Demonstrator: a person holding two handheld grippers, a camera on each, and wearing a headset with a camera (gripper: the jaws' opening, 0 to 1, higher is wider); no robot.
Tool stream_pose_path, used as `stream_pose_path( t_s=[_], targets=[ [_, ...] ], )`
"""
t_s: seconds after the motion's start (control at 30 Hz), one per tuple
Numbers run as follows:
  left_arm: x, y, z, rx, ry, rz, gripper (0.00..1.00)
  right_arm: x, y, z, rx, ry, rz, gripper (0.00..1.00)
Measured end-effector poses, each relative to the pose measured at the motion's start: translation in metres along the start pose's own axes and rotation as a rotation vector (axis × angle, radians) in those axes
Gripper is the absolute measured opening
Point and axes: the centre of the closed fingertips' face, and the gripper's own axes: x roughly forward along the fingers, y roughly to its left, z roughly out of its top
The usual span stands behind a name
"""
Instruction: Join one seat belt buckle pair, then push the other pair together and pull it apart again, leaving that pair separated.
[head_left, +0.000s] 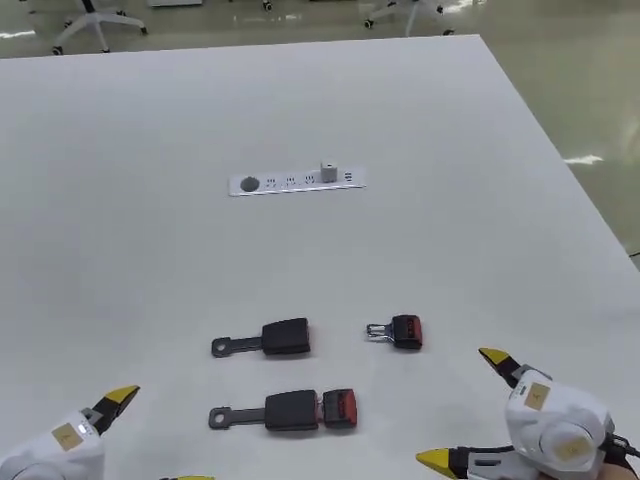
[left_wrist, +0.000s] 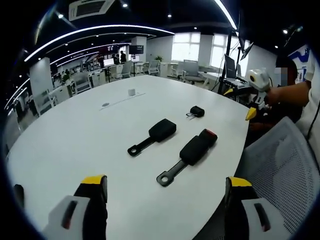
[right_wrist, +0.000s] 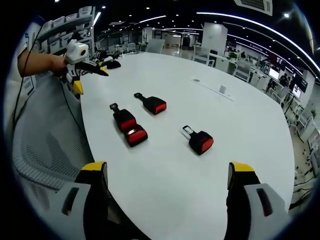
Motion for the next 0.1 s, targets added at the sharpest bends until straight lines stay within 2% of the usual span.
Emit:
stream_pose_path(
  t_s=[0.1],
  targets=[
    [0.0004,0.0015,0.001,0.001,-0.007,0.004,1.0,-0.0004,0.0004,0.0027,-0.003,-0.003,-0.007,1.0]
  ],
)
